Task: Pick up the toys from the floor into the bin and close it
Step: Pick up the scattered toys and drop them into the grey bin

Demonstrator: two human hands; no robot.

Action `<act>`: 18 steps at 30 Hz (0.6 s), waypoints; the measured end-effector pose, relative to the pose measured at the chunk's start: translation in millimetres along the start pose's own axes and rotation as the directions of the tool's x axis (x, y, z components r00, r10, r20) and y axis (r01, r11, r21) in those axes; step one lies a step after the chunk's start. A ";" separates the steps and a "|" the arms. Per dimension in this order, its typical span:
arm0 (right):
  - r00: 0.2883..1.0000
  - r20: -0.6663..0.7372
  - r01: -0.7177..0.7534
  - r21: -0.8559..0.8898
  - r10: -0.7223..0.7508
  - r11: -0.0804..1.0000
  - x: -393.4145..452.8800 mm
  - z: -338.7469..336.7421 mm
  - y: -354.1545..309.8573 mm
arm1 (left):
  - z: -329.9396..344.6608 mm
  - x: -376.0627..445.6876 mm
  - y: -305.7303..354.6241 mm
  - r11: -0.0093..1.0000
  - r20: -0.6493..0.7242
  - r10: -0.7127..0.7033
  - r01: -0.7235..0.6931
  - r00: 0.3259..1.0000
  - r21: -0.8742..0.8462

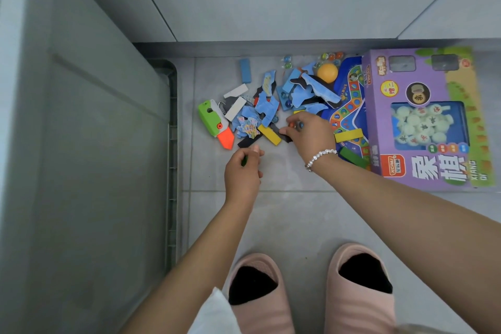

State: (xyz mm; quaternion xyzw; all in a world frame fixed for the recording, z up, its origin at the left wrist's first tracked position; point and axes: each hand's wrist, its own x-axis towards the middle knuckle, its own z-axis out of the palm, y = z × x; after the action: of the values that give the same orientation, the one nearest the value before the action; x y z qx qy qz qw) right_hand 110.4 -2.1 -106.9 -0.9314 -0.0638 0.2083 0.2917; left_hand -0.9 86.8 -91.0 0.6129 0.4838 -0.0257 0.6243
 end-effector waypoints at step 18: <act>0.914 0.340 -0.401 0.672 0.221 0.623 -17.6 -5.7 -10.4 | -2.7 -1.0 0.8 1.000 0.000 -0.008 0.008 1.000 -0.019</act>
State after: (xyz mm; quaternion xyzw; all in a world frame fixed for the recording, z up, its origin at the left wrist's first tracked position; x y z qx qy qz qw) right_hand 97.0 -0.7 -90.6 -0.7036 0.1548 0.3676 0.5881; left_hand -2.5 88.6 -89.2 0.6051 0.4864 -0.0237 0.6299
